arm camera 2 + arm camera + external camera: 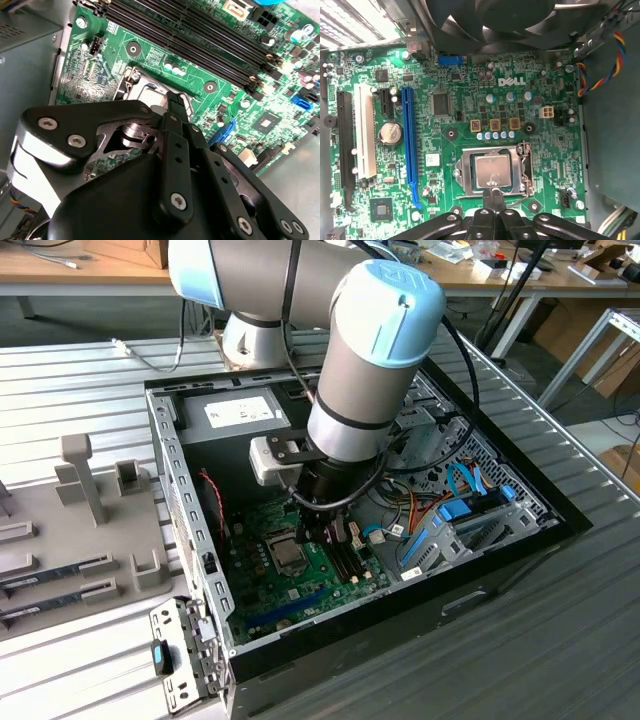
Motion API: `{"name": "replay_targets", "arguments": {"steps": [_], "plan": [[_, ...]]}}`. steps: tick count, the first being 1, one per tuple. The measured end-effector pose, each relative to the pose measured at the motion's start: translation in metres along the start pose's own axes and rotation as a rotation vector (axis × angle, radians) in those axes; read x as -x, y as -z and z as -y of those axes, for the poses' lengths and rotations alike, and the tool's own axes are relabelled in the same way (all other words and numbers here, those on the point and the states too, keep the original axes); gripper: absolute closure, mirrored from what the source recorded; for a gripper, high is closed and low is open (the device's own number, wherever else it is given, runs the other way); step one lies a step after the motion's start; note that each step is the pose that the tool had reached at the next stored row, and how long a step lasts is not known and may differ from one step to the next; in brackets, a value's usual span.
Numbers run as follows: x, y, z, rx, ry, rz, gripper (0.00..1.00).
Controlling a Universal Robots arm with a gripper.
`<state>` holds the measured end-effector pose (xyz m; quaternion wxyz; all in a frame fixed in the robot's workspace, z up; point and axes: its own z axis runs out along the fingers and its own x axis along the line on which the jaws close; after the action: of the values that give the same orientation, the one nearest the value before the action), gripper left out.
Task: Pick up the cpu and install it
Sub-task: 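Install the first cpu locking lever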
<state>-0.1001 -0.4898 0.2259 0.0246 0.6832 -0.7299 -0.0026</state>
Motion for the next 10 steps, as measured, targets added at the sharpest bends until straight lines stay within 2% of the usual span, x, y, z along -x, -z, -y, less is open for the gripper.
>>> {"name": "replay_targets", "arguments": {"steps": [4, 7, 10], "plan": [[-0.0010, -0.0074, -0.0006, 0.0000, -0.002, 0.0001, 0.89], [-0.0013, -0.0079, -0.0011, -0.0003, -0.003, 0.0002, 0.89], [-0.0013, -0.0057, -0.0013, -0.0010, -0.002, 0.0037, 0.89]]}}
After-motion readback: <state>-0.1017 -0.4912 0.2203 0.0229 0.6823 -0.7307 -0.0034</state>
